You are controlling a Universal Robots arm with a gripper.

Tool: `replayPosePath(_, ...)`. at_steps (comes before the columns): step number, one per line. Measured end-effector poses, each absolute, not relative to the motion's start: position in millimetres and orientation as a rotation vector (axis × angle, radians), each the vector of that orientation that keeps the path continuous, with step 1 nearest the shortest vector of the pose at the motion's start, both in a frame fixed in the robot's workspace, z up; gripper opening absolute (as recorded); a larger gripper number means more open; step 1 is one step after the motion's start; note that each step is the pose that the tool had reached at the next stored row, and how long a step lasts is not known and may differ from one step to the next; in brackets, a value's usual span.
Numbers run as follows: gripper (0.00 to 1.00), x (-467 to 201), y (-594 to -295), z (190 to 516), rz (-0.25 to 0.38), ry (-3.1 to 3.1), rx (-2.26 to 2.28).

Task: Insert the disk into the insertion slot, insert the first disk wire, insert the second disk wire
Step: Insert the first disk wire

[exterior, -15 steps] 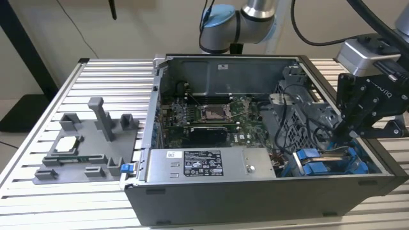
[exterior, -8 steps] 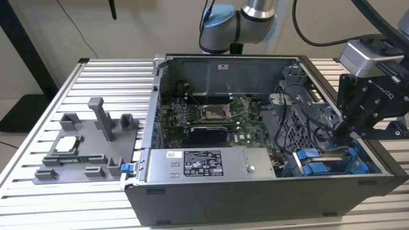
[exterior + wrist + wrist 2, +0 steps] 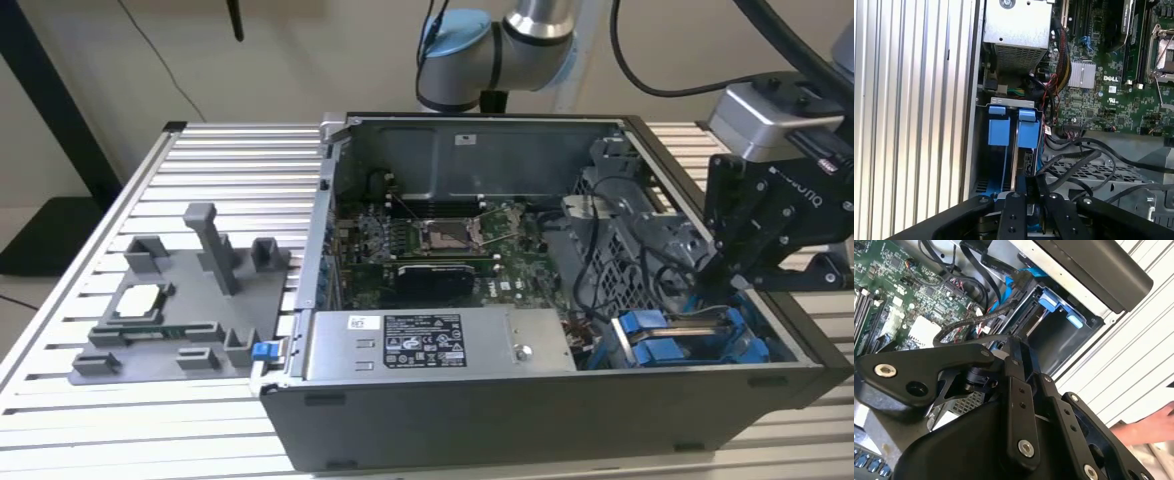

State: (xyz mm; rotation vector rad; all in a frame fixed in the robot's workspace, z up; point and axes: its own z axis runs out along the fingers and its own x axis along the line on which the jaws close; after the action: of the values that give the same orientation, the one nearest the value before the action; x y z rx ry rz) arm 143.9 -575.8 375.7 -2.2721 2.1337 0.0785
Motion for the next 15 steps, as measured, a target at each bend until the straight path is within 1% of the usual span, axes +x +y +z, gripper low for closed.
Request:
replayPosePath(2, 0.00, 144, -576, 376, 0.090, 2.138, -2.277)
replayPosePath(6, 0.00, 150, -576, 374, 0.138, 2.158, -2.294)
replayPosePath(15, 0.00, 169, -576, 367, 0.168, 2.163, -2.300)
